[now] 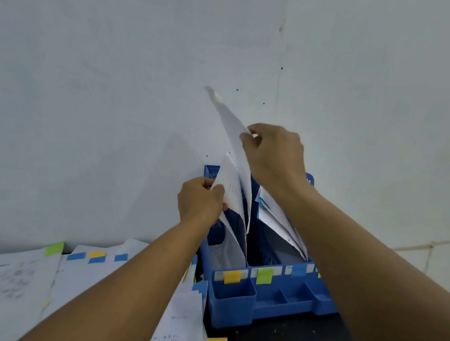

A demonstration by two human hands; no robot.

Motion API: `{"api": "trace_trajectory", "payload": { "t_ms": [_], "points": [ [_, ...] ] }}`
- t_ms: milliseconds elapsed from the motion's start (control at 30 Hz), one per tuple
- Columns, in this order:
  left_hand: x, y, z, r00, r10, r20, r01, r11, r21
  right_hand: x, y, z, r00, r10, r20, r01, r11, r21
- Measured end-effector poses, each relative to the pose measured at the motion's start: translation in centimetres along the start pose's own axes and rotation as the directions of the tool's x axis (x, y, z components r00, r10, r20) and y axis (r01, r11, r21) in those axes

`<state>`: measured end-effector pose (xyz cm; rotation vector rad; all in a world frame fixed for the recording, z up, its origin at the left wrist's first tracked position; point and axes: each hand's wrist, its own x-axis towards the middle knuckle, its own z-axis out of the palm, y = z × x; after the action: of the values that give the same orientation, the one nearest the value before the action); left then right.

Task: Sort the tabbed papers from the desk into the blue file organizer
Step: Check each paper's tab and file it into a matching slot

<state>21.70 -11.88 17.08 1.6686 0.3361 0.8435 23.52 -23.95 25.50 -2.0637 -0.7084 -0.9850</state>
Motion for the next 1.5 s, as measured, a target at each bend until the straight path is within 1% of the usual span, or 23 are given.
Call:
{"api": "trace_trajectory", "payload": {
  "t_ms": [133, 200, 267, 300, 367, 400, 433, 500, 567, 633, 700, 733, 867, 967, 1100, 1167, 1233, 1300, 1367, 1433, 1500],
  "points": [
    [-0.2, -0.7, -0.2, 1.0, -0.022, 0.004, 0.023, 0.998, -0.059, -3.1, 2.0, 2.4, 0.996, 0.078, 0.051, -0.08, 0.996, 0.037],
    [-0.3, -0.9, -0.3, 0.999, -0.042, 0.021, 0.044, 0.994, -0.096, -5.1, 3.3, 3.3, 0.99, 0.116, 0.08, -0.116, 0.993, -0.011],
    [-0.5, -1.0, -0.3, 0.998, -0.049, 0.035, 0.053, 0.991, -0.12, -7.0, 4.8, 3.9, 0.987, 0.119, 0.108, -0.114, 0.992, -0.049],
    [-0.6, -1.1, -0.3, 0.998, -0.052, 0.04, 0.057, 0.99, -0.126, -8.0, 5.4, 4.2, 0.99, 0.093, 0.11, -0.083, 0.993, -0.089],
    [-0.7, -1.3, -0.3, 0.997, -0.063, 0.051, 0.068, 0.99, -0.12, -10.0, 6.3, 4.8, 0.992, -0.035, 0.122, 0.067, 0.96, -0.271],
    [-0.6, -1.4, -0.3, 0.996, -0.069, 0.058, 0.076, 0.991, -0.113, -10.9, 6.4, 5.0, 0.984, -0.076, 0.164, 0.131, 0.925, -0.356],
    [-0.6, -1.5, -0.2, 0.995, -0.076, 0.066, 0.083, 0.991, -0.105, -11.4, 6.5, 5.1, 0.967, -0.079, 0.242, 0.177, 0.892, -0.416],
    [-0.7, -1.5, 0.0, 0.993, -0.08, 0.088, 0.087, 0.993, -0.081, -11.8, 7.5, 5.6, 0.947, -0.032, 0.319, 0.193, 0.851, -0.488],
    [-0.9, -1.5, 0.2, 0.99, -0.071, 0.121, 0.076, 0.996, -0.041, -11.4, 8.0, 5.4, 0.943, 0.029, 0.331, 0.163, 0.828, -0.537],
    [-1.2, -1.4, 0.2, 0.981, -0.072, 0.181, 0.075, 0.997, -0.01, -10.8, 8.4, 5.2, 0.945, 0.051, 0.322, 0.146, 0.816, -0.559],
    [-1.5, -1.3, 0.2, 0.966, -0.087, 0.244, 0.082, 0.996, 0.03, -9.9, 8.5, 4.7, 0.911, 0.192, 0.366, 0.039, 0.842, -0.539],
    [-1.6, -1.3, 0.1, 0.959, -0.09, 0.267, 0.08, 0.996, 0.051, -9.7, 8.8, 4.6, 0.892, 0.238, 0.384, -0.005, 0.856, -0.518],
    [-1.9, -1.4, -0.2, 0.954, -0.079, 0.289, 0.055, 0.994, 0.093, -9.8, 8.7, 4.4, 0.897, 0.257, 0.36, -0.075, 0.891, -0.448],
    [-2.1, -1.6, -0.7, 0.957, -0.054, 0.286, 0.026, 0.995, 0.099, -10.5, 8.5, 4.4, 0.929, 0.22, 0.296, -0.092, 0.916, -0.392],
    [-2.9, -1.9, -2.2, 0.952, -0.023, 0.304, -0.008, 0.995, 0.101, -11.4, 8.1, 4.5, 0.949, 0.166, 0.267, -0.069, 0.938, -0.339],
    [-3.3, -2.0, -3.7, 0.954, 0.006, 0.3, -0.042, 0.992, 0.115, -12.1, 7.5, 4.2, 0.966, 0.131, 0.222, -0.063, 0.955, -0.291],
    [-3.8, -2.6, -5.9, 0.957, 0.013, 0.29, -0.058, 0.987, 0.15, -13.3, 6.7, 4.3, 0.986, 0.061, 0.158, -0.025, 0.974, -0.225],
    [-4.5, -3.6, -8.5, 0.963, -0.004, 0.268, -0.045, 0.984, 0.175, -14.8, 5.7, 4.8, 0.991, -0.007, 0.13, 0.029, 0.985, -0.168],
    [-5.5, -5.2, -11.2, 0.969, -0.045, 0.243, -0.007, 0.979, 0.206, -16.5, 4.3, 5.4, 0.989, -0.026, 0.147, 0.043, 0.992, -0.118],
    [-6.7, -7.0, -13.8, 0.965, -0.108, 0.239, 0.046, 0.968, 0.248, -18.5, 3.0, 6.2, 0.979, -0.018, 0.205, 0.03, 0.998, -0.053],
    [-7.9, -8.8, -16.4, 0.95, -0.17, 0.262, 0.079, 0.942, 0.326, -20.7, 1.5, 7.2, 0.953, 0.039, 0.301, -0.046, 0.999, 0.016]
  ]
}}
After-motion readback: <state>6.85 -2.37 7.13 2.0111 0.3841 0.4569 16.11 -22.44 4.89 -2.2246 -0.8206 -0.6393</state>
